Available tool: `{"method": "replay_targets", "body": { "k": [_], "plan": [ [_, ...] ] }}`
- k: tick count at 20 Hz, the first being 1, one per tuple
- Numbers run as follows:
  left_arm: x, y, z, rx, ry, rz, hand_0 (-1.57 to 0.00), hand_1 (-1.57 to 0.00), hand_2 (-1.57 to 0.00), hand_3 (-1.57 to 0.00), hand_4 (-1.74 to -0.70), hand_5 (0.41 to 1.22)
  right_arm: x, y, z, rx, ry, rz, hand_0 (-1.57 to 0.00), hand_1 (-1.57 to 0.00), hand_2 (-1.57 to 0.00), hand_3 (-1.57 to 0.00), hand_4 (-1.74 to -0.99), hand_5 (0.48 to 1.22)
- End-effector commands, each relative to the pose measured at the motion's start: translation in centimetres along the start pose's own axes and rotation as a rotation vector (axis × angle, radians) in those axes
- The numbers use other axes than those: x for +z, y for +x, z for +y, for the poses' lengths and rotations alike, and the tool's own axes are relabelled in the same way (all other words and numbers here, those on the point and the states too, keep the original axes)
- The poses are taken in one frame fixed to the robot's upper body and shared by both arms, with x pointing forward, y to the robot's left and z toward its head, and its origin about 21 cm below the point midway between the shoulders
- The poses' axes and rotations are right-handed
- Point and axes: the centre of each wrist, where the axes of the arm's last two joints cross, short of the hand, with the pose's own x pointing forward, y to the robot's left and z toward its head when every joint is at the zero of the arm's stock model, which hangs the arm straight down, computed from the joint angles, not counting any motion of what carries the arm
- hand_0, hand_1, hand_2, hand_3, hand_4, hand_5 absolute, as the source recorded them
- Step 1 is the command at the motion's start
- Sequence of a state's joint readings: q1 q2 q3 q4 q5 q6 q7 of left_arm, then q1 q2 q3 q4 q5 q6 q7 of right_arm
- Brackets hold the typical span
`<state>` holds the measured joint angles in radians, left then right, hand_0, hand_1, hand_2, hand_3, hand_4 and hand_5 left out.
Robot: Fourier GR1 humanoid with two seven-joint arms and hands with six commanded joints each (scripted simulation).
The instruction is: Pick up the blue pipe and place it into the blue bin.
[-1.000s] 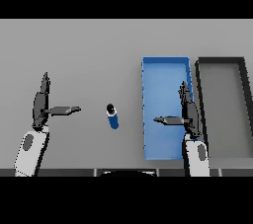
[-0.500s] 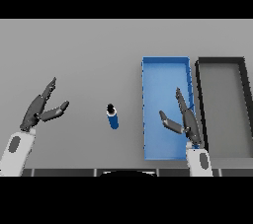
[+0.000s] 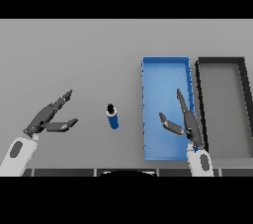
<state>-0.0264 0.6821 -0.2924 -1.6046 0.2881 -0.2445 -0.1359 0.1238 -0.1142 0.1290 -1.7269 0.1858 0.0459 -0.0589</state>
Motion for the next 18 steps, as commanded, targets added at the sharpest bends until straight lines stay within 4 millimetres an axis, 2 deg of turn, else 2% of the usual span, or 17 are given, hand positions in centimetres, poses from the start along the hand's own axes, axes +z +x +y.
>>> {"method": "replay_targets", "body": {
  "k": [1, 2, 6, 7, 10, 12, 15, 18],
  "plan": [
    [-0.3, 0.3, -1.1, 0.009, -0.043, -0.005, 0.0, 0.0, 0.0, 0.0, -1.11, 0.534, -0.2, 0.1, 0.3, -0.004, 0.01, 0.005, 0.0, 0.0, 0.0, 0.0, -1.201, 0.609],
    [-0.4, 0.4, -1.5, 0.014, -0.067, 0.012, 0.0, 0.0, 0.0, 0.0, -1.12, 0.514, -0.4, -0.1, 0.2, -0.003, 0.009, 0.014, 0.0, 0.0, 0.0, 0.0, -1.205, 0.611],
    [-1.3, 0.2, -5.5, 0.014, -0.155, -0.007, 0.0, 0.0, 0.0, 0.0, -1.18, 0.484, 0.0, -0.2, 0.3, 0.001, 0.005, 0.007, 0.0, 0.0, 0.0, 0.0, -1.212, 0.613],
    [-1.5, 0.3, -5.9, 0.002, -0.161, -0.01, 0.0, 0.0, 0.0, 0.0, -1.18, 0.475, 0.1, -0.2, -0.1, 0.003, 0.0, 0.007, 0.0, 0.0, 0.0, 0.0, -1.217, 0.615],
    [-2.1, -0.1, -7.7, -0.003, -0.169, -0.035, 0.0, 0.0, 0.0, 0.0, -1.19, 0.464, 0.4, 0.3, 0.5, -0.014, 0.006, 0.005, 0.0, 0.0, 0.0, 0.0, -1.223, 0.62],
    [-3.1, -0.2, -8.3, 0.01, -0.168, -0.028, 0.0, 0.0, 0.0, 0.0, -1.19, 0.465, 0.4, 0.5, 0.8, -0.011, 0.008, 0.005, 0.0, 0.0, 0.0, 0.0, -1.23, 0.622],
    [-4.8, -1.0, -10.4, 0.046, -0.189, -0.008, 0.0, 0.0, 0.0, 0.0, -1.2, 0.467, 0.7, 0.4, 0.9, -0.008, 0.001, 0.006, 0.0, 0.0, 0.0, 0.0, -1.229, 0.621],
    [-6.8, -1.2, -11.2, 0.078, -0.198, -0.013, 0.0, 0.0, 0.0, 0.0, -1.19, 0.469, 0.6, 0.5, 0.8, -0.008, -0.015, 0.011, 0.0, 0.0, 0.0, 0.0, -1.212, 0.61]
  ]
}}
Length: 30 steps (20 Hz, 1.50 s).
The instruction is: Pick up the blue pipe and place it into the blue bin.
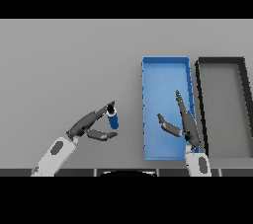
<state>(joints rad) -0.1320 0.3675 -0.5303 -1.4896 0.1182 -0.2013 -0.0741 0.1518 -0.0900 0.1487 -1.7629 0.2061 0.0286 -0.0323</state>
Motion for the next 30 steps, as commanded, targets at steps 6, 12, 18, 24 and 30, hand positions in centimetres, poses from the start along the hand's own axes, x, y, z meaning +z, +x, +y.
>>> {"method": "replay_targets", "body": {
  "k": [6, 12, 18, 24, 30],
  "plan": [
    [-2.7, -0.4, -0.9, 0.005, -0.059, -0.033, 0.0, 0.0, 0.0, 0.0, -1.17, 0.495, 0.0, 0.0, -0.5, -0.004, 0.006, 0.0, 0.0, 0.0, 0.0, 0.0, -1.204, 0.607],
    [-4.7, 0.0, -2.5, 0.079, -0.027, -0.066, -0.1, -0.26, -0.36, -0.22, -1.32, 0.651, 0.4, -0.3, -0.6, -0.01, -0.002, 0.014, 0.0, 0.0, 0.0, 0.0, -1.198, 0.605],
    [-4.6, -0.6, -4.2, 0.089, -0.042, -0.069, -1.13, -1.2, -1.23, -1.17, -1.6, 1.072, -0.3, -0.3, -1.2, -0.014, -0.008, 0.016, 0.0, 0.0, 0.0, 0.0, -1.198, 0.604],
    [-5.1, 1.2, -4.9, 0.088, -0.007, -0.194, -1.46, -1.48, -1.48, -1.41, -1.7, 1.182, -0.1, -0.4, -0.8, -0.011, 0.006, 0.008, 0.0, 0.0, 0.0, 0.0, -1.189, 0.603],
    [-6.1, 5.2, -4.6, 0.086, -0.02, -0.311, -1.54, -1.55, -1.55, -1.47, -1.73, 1.211, 0.0, -0.4, -1.0, 0.008, 0.006, 0.002, 0.0, 0.0, 0.0, 0.0, -1.164, 0.602]
  ]
}}
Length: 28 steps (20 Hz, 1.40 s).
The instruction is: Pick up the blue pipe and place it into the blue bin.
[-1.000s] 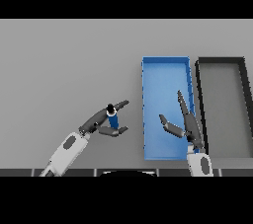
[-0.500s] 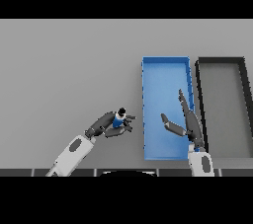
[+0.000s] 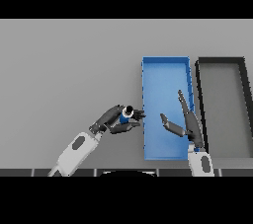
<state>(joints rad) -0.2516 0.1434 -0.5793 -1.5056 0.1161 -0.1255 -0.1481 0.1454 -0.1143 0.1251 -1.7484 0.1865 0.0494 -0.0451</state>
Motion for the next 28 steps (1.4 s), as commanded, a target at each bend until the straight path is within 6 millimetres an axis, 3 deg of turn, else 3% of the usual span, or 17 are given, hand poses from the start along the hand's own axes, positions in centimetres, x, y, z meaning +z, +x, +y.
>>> {"method": "replay_targets", "body": {
  "k": [1, 6, 13, 15, 17, 21, 24, 28],
  "plan": [
    [0.1, 0.4, 0.0, -0.007, -0.005, -0.001, -1.55, -1.55, -1.55, -1.48, -1.73, 1.213, 0.3, -0.1, 0.0, 0.0, -0.003, -0.003, 0.0, 0.0, 0.0, 0.0, -1.157, 0.6],
    [-0.3, 2.3, -0.5, -0.029, -0.04, 0.007, -1.56, -1.56, -1.56, -1.49, -1.74, 1.218, 0.8, -0.2, -0.4, 0.014, -0.02, -0.03, 0.0, 0.0, 0.0, 0.0, -1.133, 0.606],
    [-0.3, 1.7, -0.8, -0.043, -0.051, 0.045, -1.57, -1.57, -1.57, -1.49, -1.74, 1.219, 1.5, -0.3, 0.8, -0.071, -0.06, 0.009, 0.0, 0.0, 0.0, 0.0, -1.176, 0.605],
    [-0.1, 2.0, -0.7, -0.044, -0.041, 0.041, -1.57, -1.57, -1.57, -1.5, -1.74, 1.22, 1.8, 0.1, -0.2, -0.142, -0.035, -0.077, 0.0, 0.0, 0.0, 0.0, -1.196, 0.622],
    [-0.2, 1.8, -1.2, -0.045, -0.052, 0.053, -1.57, -1.57, -1.57, -1.5, -1.74, 1.22, 1.6, 1.8, -1.7, -0.258, 0.059, -0.168, 0.0, 0.0, 0.0, 0.0, -1.212, 0.589],
    [-0.2, 2.2, -0.4, -0.054, -0.058, 0.034, -1.57, -1.57, -1.57, -1.49, -1.74, 1.221, 0.6, 6.1, -3.6, -0.252, 0.32, -0.226, 0.0, 0.0, 0.0, 0.0, -1.303, 0.515],
    [-0.1, 1.9, -0.6, -0.061, -0.064, 0.04, -1.57, -1.57, -1.57, -1.49, -1.74, 1.221, -0.8, 9.6, -3.3, -0.211, 0.477, -0.245, 0.0, 0.0, 0.0, 0.0, -1.314, 0.5],
    [-0.1, 1.9, -0.3, -0.064, -0.064, 0.045, -1.57, -1.57, -1.57, -1.48, -1.74, 1.221, -2.1, 12.0, -1.6, -0.149, 0.629, -0.282, 0.0, 0.0, 0.0, 0.0, -1.311, 0.517]
  ]
}}
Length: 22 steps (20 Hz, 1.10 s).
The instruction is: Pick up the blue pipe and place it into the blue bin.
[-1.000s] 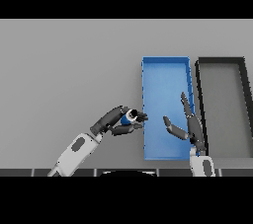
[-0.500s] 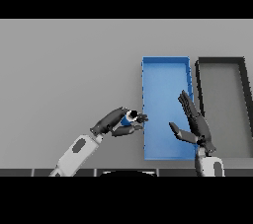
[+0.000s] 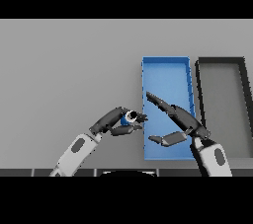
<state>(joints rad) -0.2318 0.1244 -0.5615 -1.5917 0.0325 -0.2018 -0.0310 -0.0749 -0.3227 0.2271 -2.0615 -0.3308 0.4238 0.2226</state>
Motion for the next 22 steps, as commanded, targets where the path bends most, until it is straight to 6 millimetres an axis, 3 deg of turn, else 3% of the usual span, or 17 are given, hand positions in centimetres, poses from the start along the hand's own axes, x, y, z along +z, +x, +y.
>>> {"method": "replay_targets", "body": {
  "k": [1, 6, 12, 14, 16, 18, 19, 21, 22],
  "plan": [
    [0.2, 0.1, 0.3, 0.003, 0.001, -0.012, -1.57, -1.57, -1.57, -1.48, -1.74, 1.221, -0.8, 0.4, 0.0, 0.026, 0.03, -0.002, 0.0, 0.0, 0.0, 0.0, -1.306, 0.521],
    [0.0, 0.2, 0.0, 0.011, -0.021, -0.036, -1.57, -1.57, -1.57, -1.52, -1.74, 1.221, -4.5, 0.8, 0.8, 0.05, 0.146, 0.001, 0.0, 0.0, 0.0, 0.0, -1.232, 0.531],
    [0.2, 0.0, 0.2, -0.021, -0.032, -0.006, -1.57, -1.57, -1.57, -1.54, -1.74, 1.221, -8.0, 1.4, 1.9, 0.055, 0.244, 0.003, 0.0, 0.0, 0.0, 0.0, -1.218, 0.508],
    [0.2, -0.1, 0.1, 0.015, -0.044, -0.001, -1.57, -1.57, -1.57, -1.48, -1.74, 1.221, -9.5, 1.6, 2.2, 0.057, 0.275, -0.002, -0.05, -0.08, -0.1, -0.05, -1.245, 0.506],
    [0.2, 0.3, 0.4, -0.085, -0.078, 0.052, -1.18, -1.08, -1.06, -1.03, -1.68, 1.221, -10.7, 1.6, 2.4, 0.064, 0.308, 0.009, -0.35, -0.38, -0.38, -0.3, -1.335, 0.507],
    [0.1, 0.7, 0.8, -0.132, -0.098, 0.151, -0.82, -0.71, -0.68, -0.66, -1.48, 1.221, -11.2, 1.6, 2.7, 0.078, 0.341, -0.003, -0.72, -0.7, -0.74, -0.63, -1.43, 0.522],
    [-0.1, 0.5, 0.5, -0.112, -0.086, 0.119, -0.78, -0.71, -0.69, -0.58, -1.53, 1.221, -11.5, 1.7, 2.8, 0.061, 0.354, -0.015, -0.89, -0.87, -0.91, -0.77, -1.486, 0.55],
    [0.1, 0.4, 0.2, -0.082, -0.053, 0.09, -1.06, -1.02, -0.97, -0.94, -1.61, 1.221, -11.7, 1.5, 3.4, 0.002, 0.392, -0.028, -1.13, -1.12, -1.14, -0.96, -1.562, 0.666],
    [-0.1, 0.3, 0.4, -0.062, -0.045, 0.057, -1.16, -1.13, -1.05, -1.07, -1.63, 1.221, -11.7, 1.1, 3.2, -0.019, 0.392, 0.01, -1.22, -1.21, -1.23, -1.08, -1.526, 0.728]
  ]
}}
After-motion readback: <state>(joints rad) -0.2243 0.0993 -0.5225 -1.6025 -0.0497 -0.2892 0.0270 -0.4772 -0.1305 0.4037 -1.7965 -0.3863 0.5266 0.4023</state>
